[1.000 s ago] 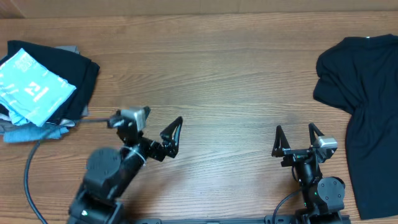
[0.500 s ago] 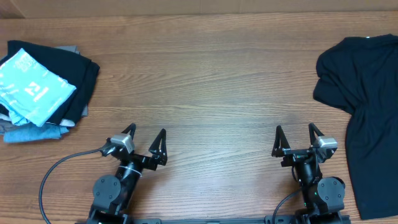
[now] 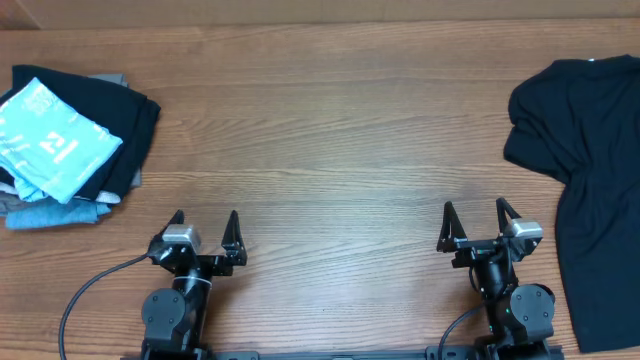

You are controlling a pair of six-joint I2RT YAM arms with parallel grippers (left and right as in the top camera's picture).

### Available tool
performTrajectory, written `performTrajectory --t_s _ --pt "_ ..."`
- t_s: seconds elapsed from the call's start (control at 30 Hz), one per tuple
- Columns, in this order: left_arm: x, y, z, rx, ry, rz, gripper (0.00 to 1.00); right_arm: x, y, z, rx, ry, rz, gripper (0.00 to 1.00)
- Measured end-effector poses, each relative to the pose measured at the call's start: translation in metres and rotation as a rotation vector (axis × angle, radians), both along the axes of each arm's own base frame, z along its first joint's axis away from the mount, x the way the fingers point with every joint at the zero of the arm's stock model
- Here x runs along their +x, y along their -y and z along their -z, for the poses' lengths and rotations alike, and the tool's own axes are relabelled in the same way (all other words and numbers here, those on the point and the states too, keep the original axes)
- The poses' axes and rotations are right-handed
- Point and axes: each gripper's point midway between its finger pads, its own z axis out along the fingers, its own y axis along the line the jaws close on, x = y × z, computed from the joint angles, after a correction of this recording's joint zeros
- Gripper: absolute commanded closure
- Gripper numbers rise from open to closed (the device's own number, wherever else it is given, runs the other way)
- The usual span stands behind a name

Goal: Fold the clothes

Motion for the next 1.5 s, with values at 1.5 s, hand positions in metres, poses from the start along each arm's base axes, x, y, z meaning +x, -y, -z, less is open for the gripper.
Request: performTrajectory --t_s 1.5 --pt "-0.0005 -0.0011 -0.0031 0.315 0.042 0.024 0.00 0.0000 0.0000 0.0002 0.000 -0.001 0.000 0.00"
